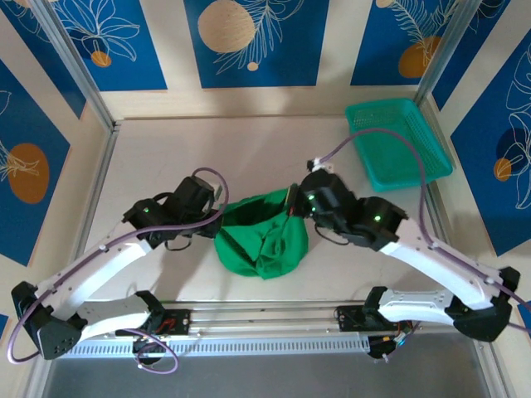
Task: Fold the inside-out t-shirt
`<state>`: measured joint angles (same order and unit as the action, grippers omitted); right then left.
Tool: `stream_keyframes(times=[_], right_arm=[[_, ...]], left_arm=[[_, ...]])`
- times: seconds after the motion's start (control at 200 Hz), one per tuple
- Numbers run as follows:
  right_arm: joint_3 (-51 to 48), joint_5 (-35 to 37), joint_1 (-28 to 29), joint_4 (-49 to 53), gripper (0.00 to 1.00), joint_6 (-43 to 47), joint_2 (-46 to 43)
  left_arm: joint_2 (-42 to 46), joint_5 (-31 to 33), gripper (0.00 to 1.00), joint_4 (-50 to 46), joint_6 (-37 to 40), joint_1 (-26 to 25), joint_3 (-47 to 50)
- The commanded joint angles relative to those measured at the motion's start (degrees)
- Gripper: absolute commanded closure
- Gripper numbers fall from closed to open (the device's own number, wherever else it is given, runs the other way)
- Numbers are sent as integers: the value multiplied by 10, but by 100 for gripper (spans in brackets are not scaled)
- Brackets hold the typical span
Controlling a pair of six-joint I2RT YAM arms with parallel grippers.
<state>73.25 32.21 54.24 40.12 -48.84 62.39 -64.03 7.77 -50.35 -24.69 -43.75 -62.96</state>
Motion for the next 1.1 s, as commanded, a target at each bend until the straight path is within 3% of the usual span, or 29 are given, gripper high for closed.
stream_keyframes(times=[0.0, 0.045, 0.19, 0.355, 0.525, 0.64, 0.7, 0.866, 0.956, 1.026, 1.096], right_arm=[[38, -109, -10, -67, 100, 65, 19], [51, -116, -10, -58, 100, 70, 30], [58, -143, -10, -58, 100, 74, 42], [52, -148, -11, -56, 100, 72, 36], [43, -146, -11, -54, 100, 68, 30], [45, -157, -10, -54, 100, 70, 30], [39, -158, -10, -58, 100, 67, 28], [35, -176, -9, -58, 100, 65, 32], [21, -168, -8, -61, 100, 58, 29], [12, -158, -11, -55, 100, 56, 28], [16, -129, -16, -30, 100, 67, 33]], left_arm=[[-15, -3, 57, 30, 25, -4, -10], [-20, -17, 45, 41, 27, -4, -13], [-15, -82, 30, 97, 28, -4, 4], [-17, -121, 29, 116, 12, -3, 25], [-19, -201, 29, 152, 1, -2, 72], [-10, -181, 30, 167, -5, -2, 115], [-13, -152, 36, 171, 1, -2, 127], [-36, -73, 70, 173, 1, -2, 126], [-52, -84, 79, 192, 12, -2, 122], [-63, -92, 100, 180, 19, -1, 104], [-60, -72, 100, 140, 34, -2, 73]])
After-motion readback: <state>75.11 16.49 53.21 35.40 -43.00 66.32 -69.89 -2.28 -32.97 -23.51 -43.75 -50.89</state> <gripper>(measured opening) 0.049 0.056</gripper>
